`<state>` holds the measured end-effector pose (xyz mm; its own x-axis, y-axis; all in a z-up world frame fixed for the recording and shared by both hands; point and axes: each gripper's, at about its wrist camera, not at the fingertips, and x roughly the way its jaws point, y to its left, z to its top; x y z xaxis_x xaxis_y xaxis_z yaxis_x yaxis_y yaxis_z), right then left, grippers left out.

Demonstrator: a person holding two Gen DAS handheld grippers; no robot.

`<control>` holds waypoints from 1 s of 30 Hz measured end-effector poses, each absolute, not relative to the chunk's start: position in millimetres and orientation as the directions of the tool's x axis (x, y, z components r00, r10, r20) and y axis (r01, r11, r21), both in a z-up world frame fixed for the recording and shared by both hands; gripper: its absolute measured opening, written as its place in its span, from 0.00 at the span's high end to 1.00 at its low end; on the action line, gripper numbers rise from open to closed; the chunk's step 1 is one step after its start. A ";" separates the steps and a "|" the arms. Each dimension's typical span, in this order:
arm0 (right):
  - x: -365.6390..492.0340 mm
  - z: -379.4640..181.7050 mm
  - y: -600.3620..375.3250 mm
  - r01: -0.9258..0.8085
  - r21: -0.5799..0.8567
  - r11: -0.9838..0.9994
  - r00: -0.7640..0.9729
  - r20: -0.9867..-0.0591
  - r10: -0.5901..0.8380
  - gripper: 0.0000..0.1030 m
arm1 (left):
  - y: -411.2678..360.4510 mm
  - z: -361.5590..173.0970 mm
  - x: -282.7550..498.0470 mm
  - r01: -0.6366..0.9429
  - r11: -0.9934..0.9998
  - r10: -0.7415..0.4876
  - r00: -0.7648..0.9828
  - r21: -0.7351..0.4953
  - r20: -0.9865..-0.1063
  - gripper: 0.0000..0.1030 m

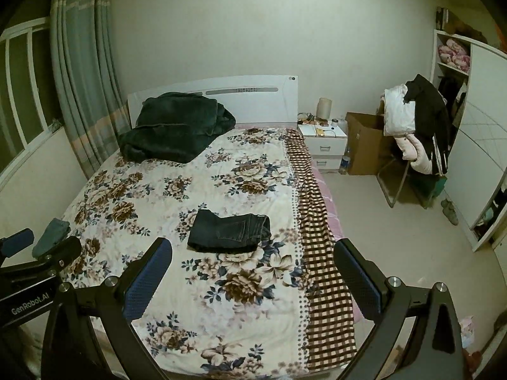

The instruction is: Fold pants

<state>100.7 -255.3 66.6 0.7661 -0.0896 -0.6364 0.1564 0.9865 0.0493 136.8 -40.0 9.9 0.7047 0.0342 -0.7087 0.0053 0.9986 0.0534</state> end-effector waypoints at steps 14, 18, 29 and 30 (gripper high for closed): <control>98.5 68.0 -253.4 0.152 0.050 0.987 0.765 -0.639 -0.085 0.00 | -46.2 15.5 136.1 0.013 0.999 0.025 0.707 0.049 -0.706 0.07; 98.1 67.3 -253.4 0.146 0.053 0.988 0.763 -0.642 -0.078 0.00 | -49.5 18.0 135.8 0.013 0.999 0.025 0.710 0.049 -0.704 0.07; 93.2 65.3 -256.4 0.156 0.051 0.986 0.765 -0.638 -0.088 0.00 | -49.6 20.4 134.3 0.013 0.998 0.031 0.711 0.056 -0.702 0.07; 93.3 65.3 -256.4 0.155 0.051 0.987 0.765 -0.638 -0.087 0.00 | -50.8 20.7 134.3 0.012 0.998 0.031 0.712 0.057 -0.702 0.06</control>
<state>93.3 -256.4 65.3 0.7647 -0.0871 -0.6384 0.1552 0.9865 0.0514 134.3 -50.8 20.7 0.7118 0.0315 -0.7017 0.0115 0.9983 0.0565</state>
